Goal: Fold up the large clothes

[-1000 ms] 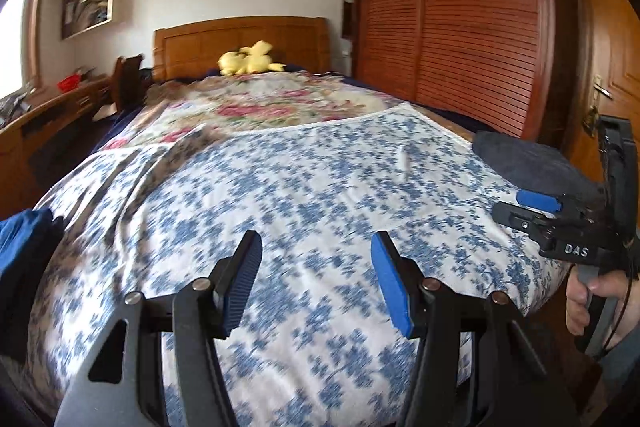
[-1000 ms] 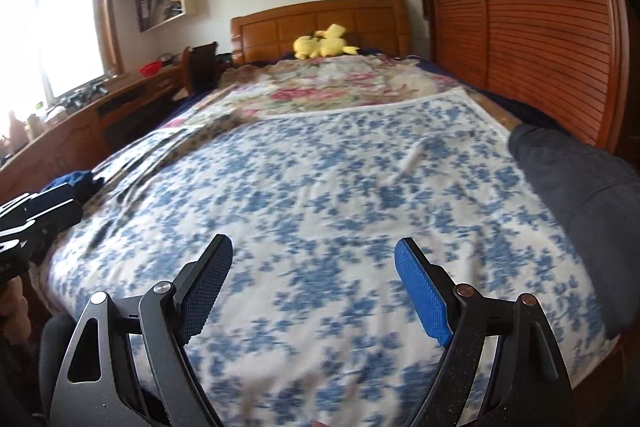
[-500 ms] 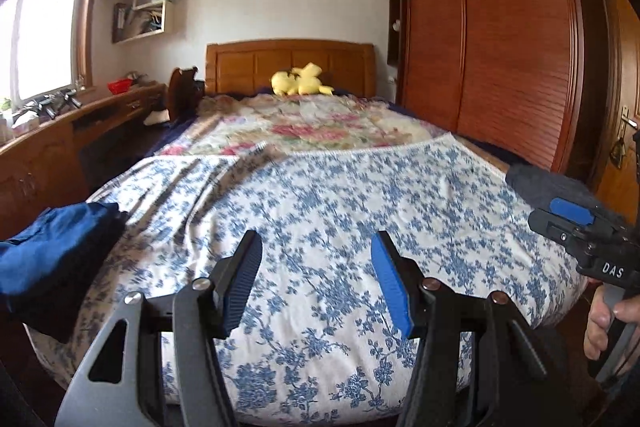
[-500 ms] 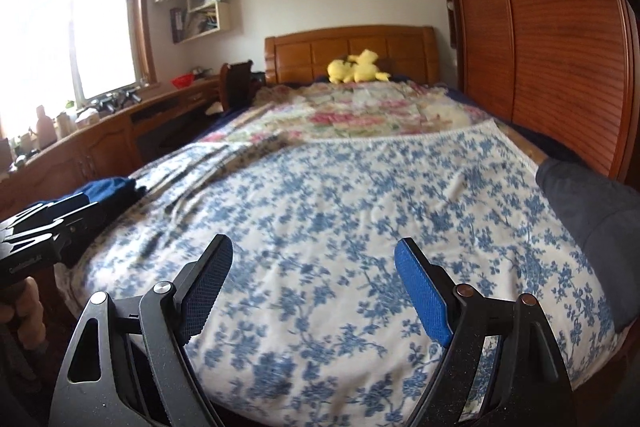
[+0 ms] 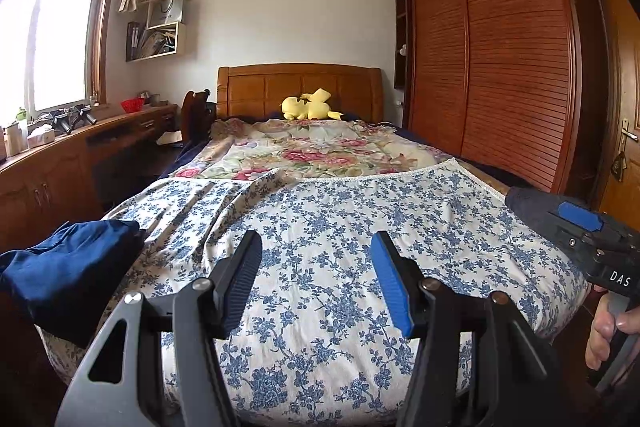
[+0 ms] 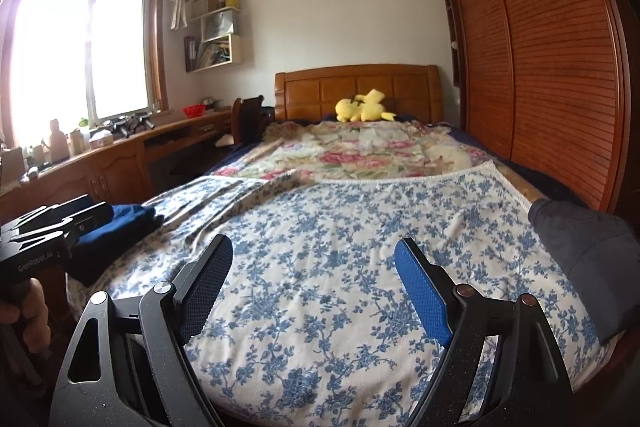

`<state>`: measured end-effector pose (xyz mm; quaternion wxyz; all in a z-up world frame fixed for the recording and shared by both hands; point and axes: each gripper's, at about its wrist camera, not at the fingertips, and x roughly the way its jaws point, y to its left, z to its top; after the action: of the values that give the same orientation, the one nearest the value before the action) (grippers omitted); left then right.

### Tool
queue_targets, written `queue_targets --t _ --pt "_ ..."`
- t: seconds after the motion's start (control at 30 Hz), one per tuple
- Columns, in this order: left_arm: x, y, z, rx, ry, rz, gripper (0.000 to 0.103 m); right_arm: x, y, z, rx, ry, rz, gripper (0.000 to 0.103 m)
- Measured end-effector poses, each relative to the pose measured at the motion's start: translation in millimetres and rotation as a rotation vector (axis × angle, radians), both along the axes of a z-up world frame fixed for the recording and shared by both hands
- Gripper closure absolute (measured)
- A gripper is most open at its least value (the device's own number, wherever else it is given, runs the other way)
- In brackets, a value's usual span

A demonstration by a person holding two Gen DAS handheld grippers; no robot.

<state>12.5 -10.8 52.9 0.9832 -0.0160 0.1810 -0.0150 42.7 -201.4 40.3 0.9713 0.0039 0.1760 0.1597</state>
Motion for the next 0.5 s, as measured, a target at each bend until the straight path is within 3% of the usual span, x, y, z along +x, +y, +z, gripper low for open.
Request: queue_targets --t 0.5 --pt "-1.4 -0.7 0.9 -0.008 0.01 0.0 0.047 0.8 -4.3 -1.6 0.006 0.009 -0.005 0.018"
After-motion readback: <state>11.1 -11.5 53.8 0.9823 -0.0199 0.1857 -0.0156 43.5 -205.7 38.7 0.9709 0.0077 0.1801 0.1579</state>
